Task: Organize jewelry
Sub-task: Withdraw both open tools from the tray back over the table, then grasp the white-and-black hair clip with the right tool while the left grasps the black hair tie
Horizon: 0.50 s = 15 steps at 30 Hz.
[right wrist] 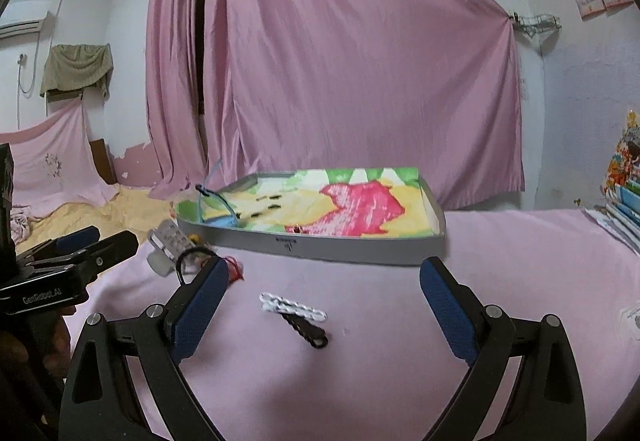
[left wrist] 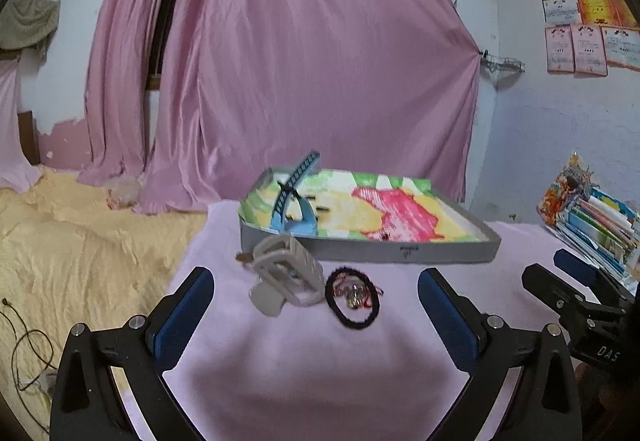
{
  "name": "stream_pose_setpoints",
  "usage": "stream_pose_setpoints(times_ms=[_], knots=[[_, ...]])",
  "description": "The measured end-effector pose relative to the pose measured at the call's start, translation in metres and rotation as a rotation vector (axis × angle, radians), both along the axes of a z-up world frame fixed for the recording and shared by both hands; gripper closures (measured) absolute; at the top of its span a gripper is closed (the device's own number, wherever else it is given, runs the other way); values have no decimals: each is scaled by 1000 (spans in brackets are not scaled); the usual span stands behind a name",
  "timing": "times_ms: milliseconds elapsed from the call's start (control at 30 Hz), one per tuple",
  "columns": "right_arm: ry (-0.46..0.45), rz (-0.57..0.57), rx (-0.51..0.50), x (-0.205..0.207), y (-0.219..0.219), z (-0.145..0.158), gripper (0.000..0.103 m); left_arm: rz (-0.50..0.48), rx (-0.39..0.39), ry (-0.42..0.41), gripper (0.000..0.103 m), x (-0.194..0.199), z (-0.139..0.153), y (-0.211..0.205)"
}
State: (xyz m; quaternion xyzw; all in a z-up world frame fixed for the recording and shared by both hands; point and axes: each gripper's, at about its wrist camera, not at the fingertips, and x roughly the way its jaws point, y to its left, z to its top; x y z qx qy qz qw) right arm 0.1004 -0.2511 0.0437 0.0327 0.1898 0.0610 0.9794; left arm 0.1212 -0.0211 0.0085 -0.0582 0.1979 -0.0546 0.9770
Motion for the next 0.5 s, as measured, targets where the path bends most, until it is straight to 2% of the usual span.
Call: stream_pose_setpoints(times_ms=[200,500], knots=[[78,25,8,11,2,-7,9,-30,-54,119,0,19,-10,4],[213,40,56,31,-1,-19,9,-51,-61,249,1,42,-21,-1]])
